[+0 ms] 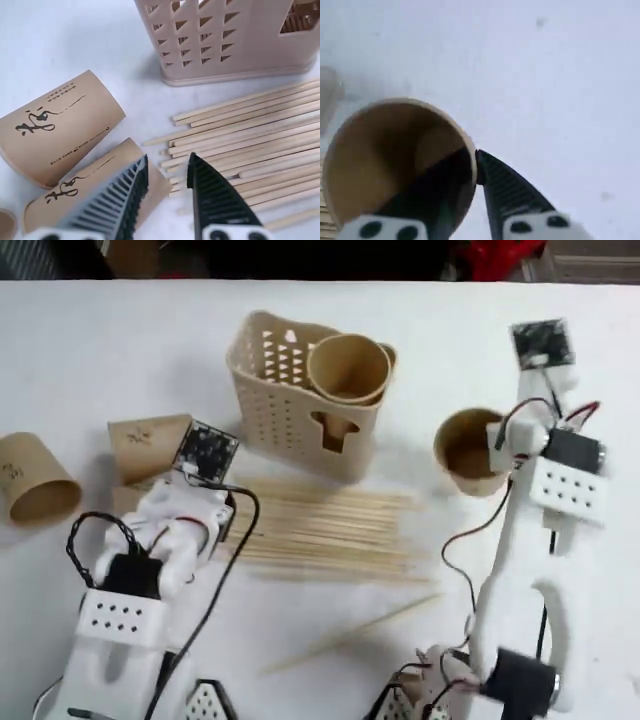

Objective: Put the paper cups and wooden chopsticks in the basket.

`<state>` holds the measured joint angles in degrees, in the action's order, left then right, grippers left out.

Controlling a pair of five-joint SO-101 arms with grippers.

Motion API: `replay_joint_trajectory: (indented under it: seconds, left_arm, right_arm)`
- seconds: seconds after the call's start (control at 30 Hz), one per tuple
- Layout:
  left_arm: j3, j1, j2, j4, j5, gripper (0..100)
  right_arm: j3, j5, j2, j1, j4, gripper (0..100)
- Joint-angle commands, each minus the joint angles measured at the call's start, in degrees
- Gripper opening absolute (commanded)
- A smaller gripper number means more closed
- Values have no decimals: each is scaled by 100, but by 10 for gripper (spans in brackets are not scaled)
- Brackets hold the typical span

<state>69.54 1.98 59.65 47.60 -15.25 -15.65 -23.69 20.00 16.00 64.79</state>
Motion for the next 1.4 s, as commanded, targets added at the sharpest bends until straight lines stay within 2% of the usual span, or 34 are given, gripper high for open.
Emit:
replay_joint_trajectory:
  seconds: [0.0, 0.27, 0.43, 0.6, 0.9, 1.37]
  left_arm:
    - [-44, 66, 66, -132, -44, 142]
    - [-44, 75, 66, -132, -44, 142]
    - [-44, 75, 66, -132, -44, 142]
    - [-44, 92, 66, -132, -62, 142]
    - [-44, 101, 66, -132, -62, 142]
    - [-44, 101, 66, -132, -62, 142]
  right_arm:
    - [844, 387, 778, -233, 576, 16]
    - [2796, 1371, 1437, -1253, 1429, 16]
    - [3560, 1916, 1182, -2079, 1437, 20]
    - [3903, 1978, 558, -2782, 1262, 19]
    - [4149, 2338, -444, -2923, 1156, 20]
    - [4123, 2338, -1279, -2923, 752, 22]
